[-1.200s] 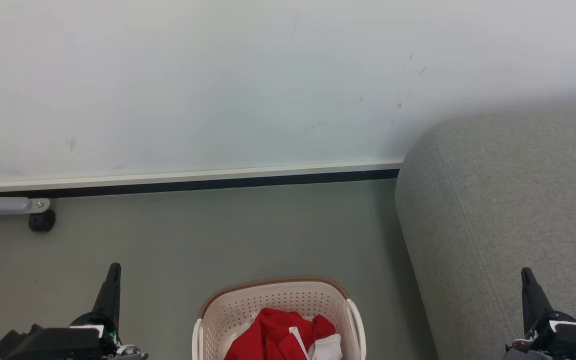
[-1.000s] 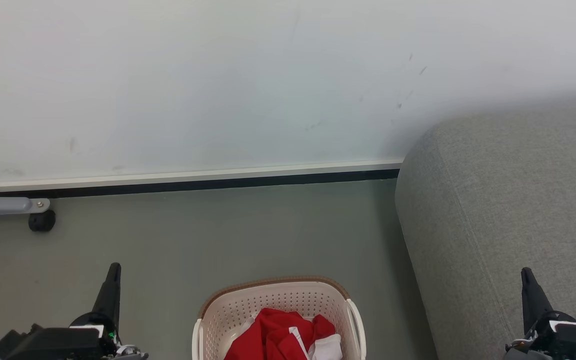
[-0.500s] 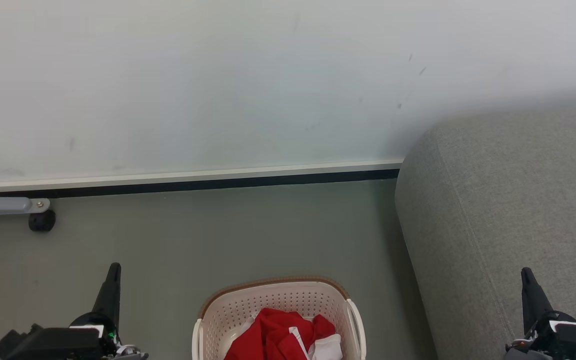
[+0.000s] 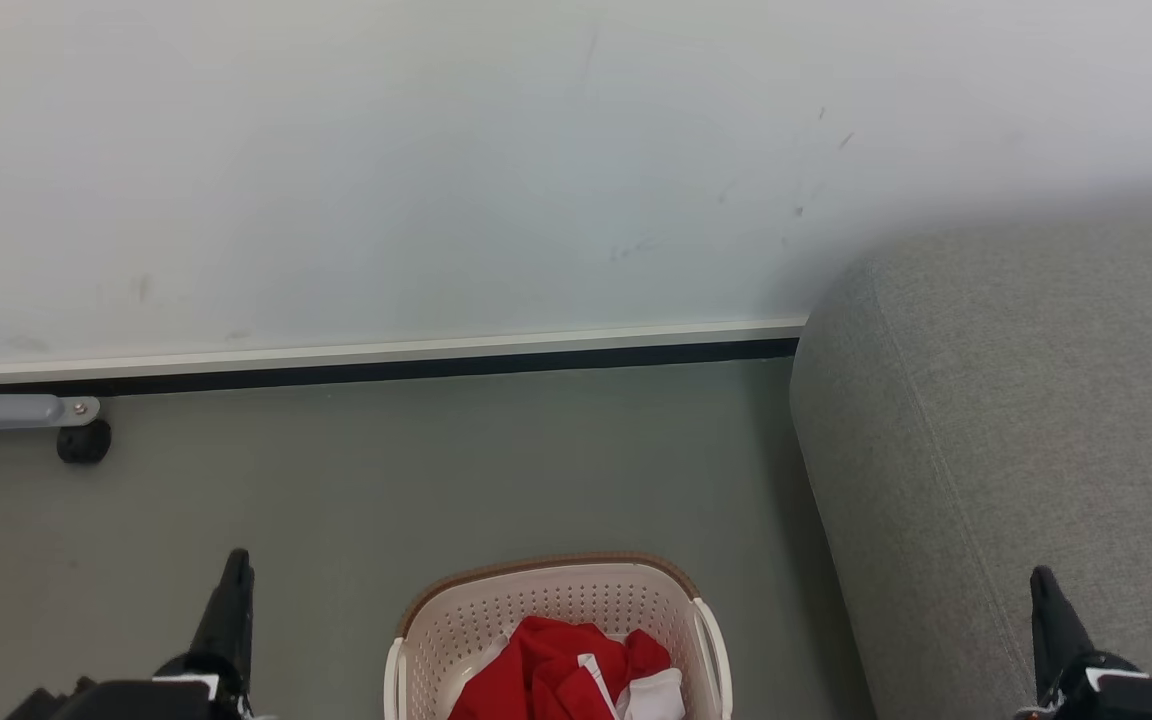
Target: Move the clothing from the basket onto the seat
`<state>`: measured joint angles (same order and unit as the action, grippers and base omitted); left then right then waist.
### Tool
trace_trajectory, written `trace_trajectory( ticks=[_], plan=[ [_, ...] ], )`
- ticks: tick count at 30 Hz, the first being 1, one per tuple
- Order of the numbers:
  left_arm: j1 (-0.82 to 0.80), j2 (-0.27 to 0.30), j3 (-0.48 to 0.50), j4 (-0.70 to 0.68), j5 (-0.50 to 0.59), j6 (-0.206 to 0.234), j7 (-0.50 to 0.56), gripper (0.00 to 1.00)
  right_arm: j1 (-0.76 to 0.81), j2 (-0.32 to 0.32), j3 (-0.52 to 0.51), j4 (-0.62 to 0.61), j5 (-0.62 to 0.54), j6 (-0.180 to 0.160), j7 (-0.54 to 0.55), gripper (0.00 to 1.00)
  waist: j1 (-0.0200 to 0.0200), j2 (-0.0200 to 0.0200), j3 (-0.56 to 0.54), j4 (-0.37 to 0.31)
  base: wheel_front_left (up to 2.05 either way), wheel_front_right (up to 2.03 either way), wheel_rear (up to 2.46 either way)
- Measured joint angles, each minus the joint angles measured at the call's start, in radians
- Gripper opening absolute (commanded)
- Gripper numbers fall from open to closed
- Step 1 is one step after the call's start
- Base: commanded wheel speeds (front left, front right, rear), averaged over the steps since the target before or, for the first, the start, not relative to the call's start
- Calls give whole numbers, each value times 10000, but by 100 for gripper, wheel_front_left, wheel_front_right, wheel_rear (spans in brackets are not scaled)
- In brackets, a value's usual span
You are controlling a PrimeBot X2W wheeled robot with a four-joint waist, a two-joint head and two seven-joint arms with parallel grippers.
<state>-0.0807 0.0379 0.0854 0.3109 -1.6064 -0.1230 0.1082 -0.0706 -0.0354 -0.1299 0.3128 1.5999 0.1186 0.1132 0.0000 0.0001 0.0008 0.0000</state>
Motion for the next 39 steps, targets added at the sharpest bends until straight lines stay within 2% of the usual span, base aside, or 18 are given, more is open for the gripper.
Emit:
trace_trajectory(
  ticks=[21,29,39],
  plan=[
    [219,-54,-314,-15,209,2,-497,100,173,77,433,-161,-173,-38,-481,100,0,0,16,-9,0,0,0],
    [170,54,-598,-176,784,2,-805,100,88,-63,757,-458,-738,-38,-815,100,0,0,23,-28,0,0,0],
    [41,334,-1087,-322,2119,2,-1162,100,-14,-439,1384,-652,-1894,-36,-1166,100,0,0,31,-53,0,0,0]
  ],
)
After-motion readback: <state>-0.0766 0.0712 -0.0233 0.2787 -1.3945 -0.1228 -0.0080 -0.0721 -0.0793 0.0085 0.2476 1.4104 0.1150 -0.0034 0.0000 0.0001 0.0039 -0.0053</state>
